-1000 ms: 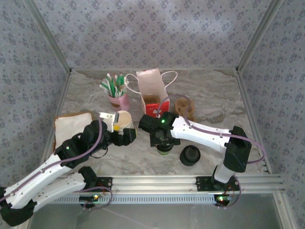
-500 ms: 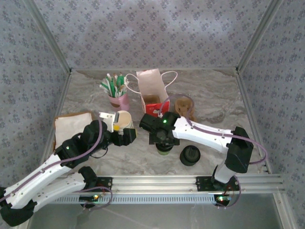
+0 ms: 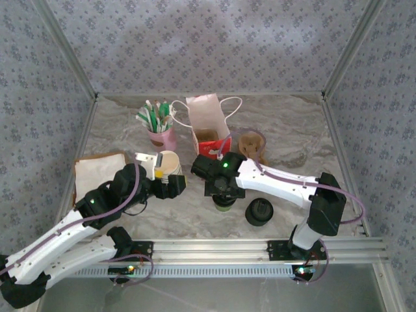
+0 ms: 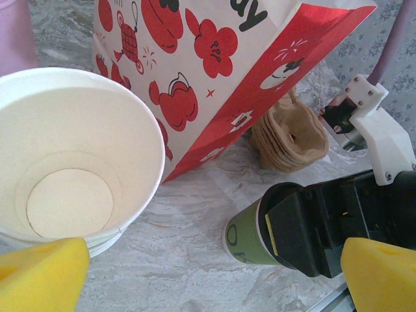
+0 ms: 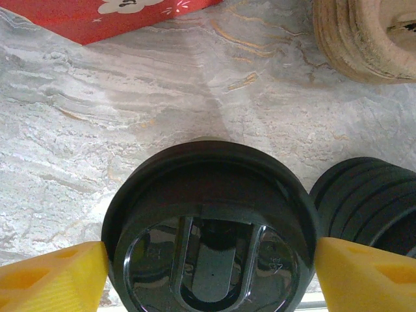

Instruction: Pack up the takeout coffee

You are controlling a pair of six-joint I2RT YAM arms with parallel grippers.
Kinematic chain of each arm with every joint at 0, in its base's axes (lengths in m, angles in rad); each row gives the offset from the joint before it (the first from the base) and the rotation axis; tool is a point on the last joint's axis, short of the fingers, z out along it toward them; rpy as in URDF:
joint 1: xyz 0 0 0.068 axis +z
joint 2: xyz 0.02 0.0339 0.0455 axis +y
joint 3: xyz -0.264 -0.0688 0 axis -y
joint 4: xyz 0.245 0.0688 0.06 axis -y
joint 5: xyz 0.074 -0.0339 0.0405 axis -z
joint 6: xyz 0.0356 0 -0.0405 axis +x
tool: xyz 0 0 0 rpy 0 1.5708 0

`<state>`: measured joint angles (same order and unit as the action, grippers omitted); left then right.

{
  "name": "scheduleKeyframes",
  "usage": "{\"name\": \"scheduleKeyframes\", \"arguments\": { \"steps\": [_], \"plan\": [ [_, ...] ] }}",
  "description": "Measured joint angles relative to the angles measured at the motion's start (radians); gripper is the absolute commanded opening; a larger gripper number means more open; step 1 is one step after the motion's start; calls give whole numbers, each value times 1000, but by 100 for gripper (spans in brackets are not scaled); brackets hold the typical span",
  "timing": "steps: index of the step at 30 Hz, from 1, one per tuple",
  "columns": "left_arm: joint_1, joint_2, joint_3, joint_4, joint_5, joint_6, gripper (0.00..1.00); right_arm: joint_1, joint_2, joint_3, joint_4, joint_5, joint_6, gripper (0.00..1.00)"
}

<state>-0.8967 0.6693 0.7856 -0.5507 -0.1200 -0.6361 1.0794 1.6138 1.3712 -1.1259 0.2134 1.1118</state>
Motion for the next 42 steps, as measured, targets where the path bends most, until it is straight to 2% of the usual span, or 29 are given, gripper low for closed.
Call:
{"name": "scheduleKeyframes", "arguments": {
  "steps": [12,24,30,36,42],
  "plan": [
    [0,0,0,0,0,0,99,0,9,0,0,0,1,80],
    [5,9,0,0,0,8,99,1,8,0,-1,5,6,67],
    [5,14,22,-16,-1,12,100,6,4,0,-4,11,-10,65],
    [6,91,209,-68,-17,66,99,16,-31,-3,-37,25,-47,66],
    [48,305,529,-135,-31,162,99,13,-150,-31,-53,34,-99,66]
  ]
}}
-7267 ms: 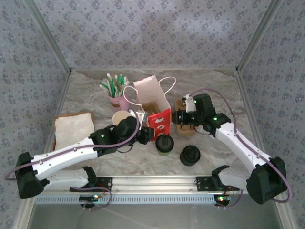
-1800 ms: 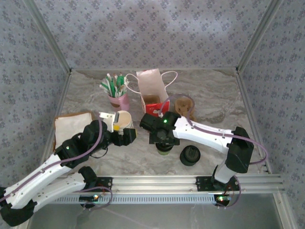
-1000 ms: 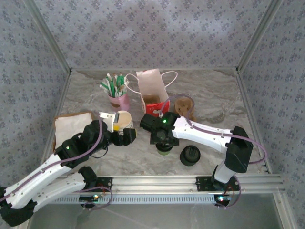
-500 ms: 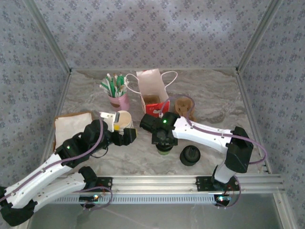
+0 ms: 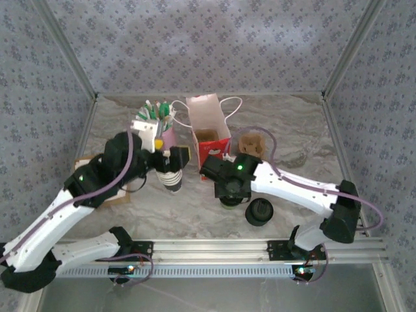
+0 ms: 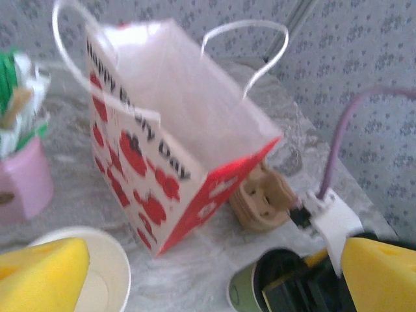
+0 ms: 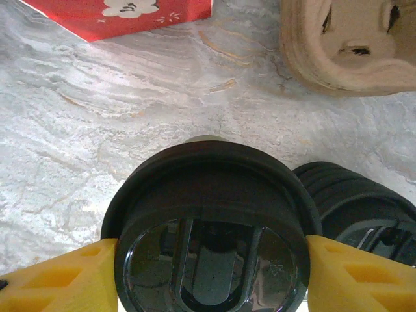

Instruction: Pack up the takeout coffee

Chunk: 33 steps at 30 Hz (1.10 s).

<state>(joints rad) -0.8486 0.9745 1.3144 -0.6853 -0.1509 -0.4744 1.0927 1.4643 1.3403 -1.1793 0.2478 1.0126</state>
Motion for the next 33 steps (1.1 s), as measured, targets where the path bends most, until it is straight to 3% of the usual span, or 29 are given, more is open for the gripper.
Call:
{"name": "scheduleKeyframes", "arguments": {
  "steps": [11,15,20,26,29,33],
  "plan": [
    [226,489,505,-69,116,189,99,-72,-250,-62,9,-27,-136,66],
    [318,627,649,-68,218,228,100,-127,-319,-71,9,-55,-183,66],
    [443,924,1034,-128,393,231,99,-185,-384,-71,7,-92,-241,66],
    [513,1340,1582,-314,636,193,94,-230,-411,-35,-27,-126,-304,66],
    [539,1422,1605,-350,748,147,94,-238,-411,11,-42,-140,-331,66],
    [556,1435,1513,-356,838,113,94,-246,-414,78,-68,-150,-365,66]
  ]
}}
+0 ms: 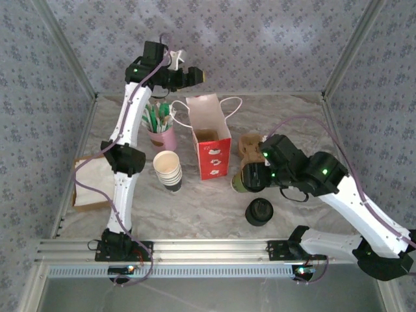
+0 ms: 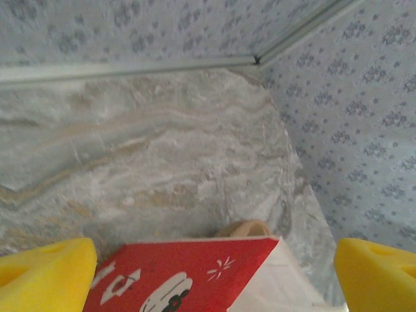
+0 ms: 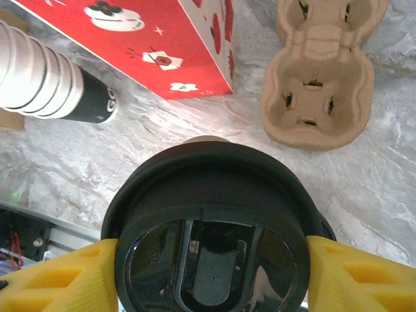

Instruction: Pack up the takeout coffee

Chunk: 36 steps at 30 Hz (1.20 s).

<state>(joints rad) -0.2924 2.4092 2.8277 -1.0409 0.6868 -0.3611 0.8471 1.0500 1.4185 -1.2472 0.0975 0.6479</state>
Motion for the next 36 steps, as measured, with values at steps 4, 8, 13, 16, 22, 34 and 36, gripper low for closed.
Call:
{"name": "scheduleKeyframes", "arguments": {
  "steps": [4,8,13,16,22,34,36],
  "plan": [
    [-13,0,-46,0,66,-8,94,-5,-6,56,-16,-16,-34,65],
    [-46,-1,-50,-15,104,6,95,-8,-5,116,-22,-34,-55,65],
    [-86,-48,-137,-34,114,39,95,-10,14,185,-22,-64,-69,65],
    [-102,-110,-244,-25,114,50,95,-10,27,218,-22,-83,-74,65],
    [-116,-274,-517,62,114,54,96,-12,43,276,-22,-118,-85,65],
    [-182,-425,-788,244,137,37,96,-17,95,407,-24,-159,-107,65],
    [-197,-430,-813,267,140,32,96,-19,109,431,-31,-158,-114,65]
  ]
}}
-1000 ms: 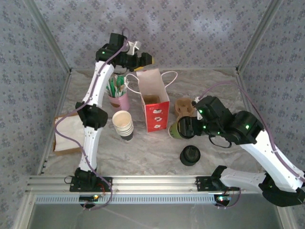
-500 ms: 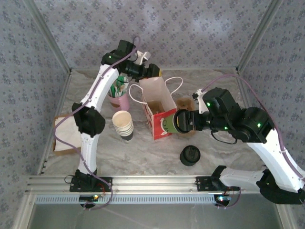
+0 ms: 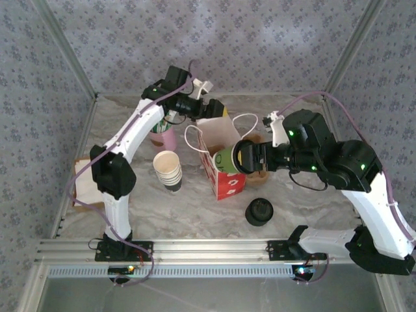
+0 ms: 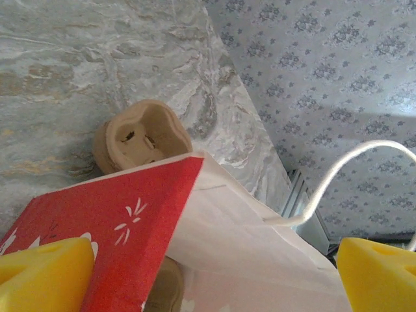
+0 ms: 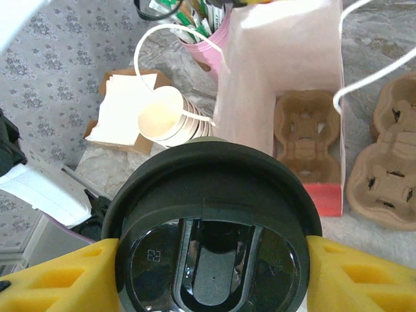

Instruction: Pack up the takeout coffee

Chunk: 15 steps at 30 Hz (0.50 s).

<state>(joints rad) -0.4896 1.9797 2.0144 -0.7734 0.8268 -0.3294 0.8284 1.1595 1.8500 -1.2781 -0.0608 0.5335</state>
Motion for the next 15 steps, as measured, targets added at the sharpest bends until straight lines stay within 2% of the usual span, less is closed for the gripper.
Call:
{"name": "scheduleKeyframes", "arguments": {
  "steps": [7,15],
  "plan": [
    [-29,-26,-61,68,16,-21,97,-9,50,81,-52,15,-24,65],
    [-11,-79,-43,89,-12,-50,99,-26,128,169,-135,72,-69,64]
  ]
}}
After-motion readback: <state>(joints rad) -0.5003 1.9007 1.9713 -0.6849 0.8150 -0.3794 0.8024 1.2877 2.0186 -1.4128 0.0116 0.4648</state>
